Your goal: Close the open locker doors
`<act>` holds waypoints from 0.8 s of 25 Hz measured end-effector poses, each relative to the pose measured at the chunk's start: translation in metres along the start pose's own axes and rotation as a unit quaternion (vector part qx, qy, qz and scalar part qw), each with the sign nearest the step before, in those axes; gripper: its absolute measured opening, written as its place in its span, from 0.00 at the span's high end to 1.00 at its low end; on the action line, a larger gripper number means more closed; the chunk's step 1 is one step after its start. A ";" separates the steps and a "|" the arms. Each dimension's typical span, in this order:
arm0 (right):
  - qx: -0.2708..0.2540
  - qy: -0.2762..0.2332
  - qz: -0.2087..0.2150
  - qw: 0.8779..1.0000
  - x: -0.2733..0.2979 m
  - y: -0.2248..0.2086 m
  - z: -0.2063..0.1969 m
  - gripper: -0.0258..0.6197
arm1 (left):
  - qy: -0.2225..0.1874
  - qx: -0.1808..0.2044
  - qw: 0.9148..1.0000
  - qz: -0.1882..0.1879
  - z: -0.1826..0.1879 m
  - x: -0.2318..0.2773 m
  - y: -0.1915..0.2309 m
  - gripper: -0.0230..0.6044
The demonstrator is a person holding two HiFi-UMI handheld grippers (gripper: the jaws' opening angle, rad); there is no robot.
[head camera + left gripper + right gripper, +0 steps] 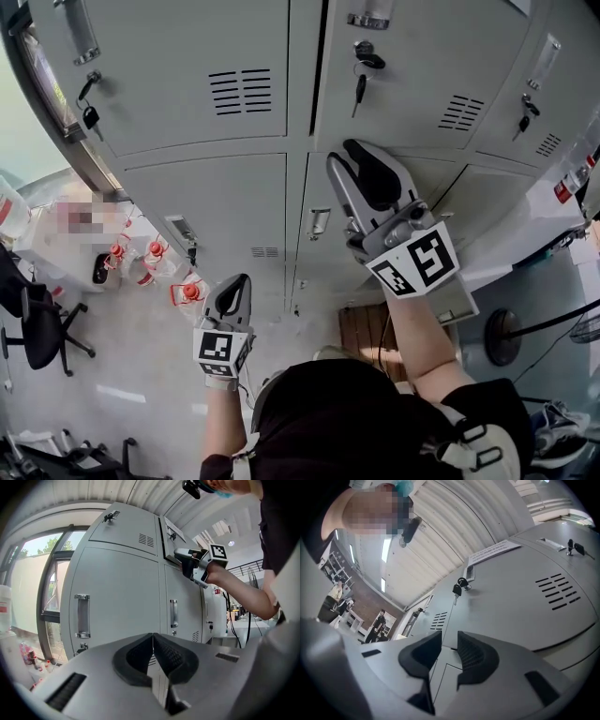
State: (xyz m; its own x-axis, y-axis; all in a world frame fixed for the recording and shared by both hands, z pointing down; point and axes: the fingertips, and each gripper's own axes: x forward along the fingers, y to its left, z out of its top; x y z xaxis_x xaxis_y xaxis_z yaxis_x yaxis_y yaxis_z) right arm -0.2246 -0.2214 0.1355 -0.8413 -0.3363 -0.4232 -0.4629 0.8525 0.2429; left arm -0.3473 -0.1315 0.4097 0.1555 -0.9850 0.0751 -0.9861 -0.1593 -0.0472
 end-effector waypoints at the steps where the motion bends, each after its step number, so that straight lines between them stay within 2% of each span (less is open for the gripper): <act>1: 0.002 -0.001 0.001 1.000 0.002 -0.001 -0.001 0.80 | 0.001 0.000 1.000 0.004 -0.001 0.000 0.002 0.95; 9: 0.010 -0.001 0.000 1.000 0.014 -0.010 -0.006 0.81 | 0.004 -0.002 1.000 0.022 -0.001 0.003 0.009 0.95; 20: 0.007 0.008 -0.006 1.000 0.018 -0.009 -0.007 0.81 | 0.003 -0.003 1.000 0.023 -0.002 0.006 0.011 0.95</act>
State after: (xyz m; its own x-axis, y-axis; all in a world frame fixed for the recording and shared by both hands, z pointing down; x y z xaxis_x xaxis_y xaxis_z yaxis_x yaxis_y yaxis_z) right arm -0.2376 -0.2375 0.1316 -0.8402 -0.3528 -0.4119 -0.4689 0.8542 0.2248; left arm -0.3571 -0.1390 0.4114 0.1088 -0.9910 0.0780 -0.9927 -0.1124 -0.0439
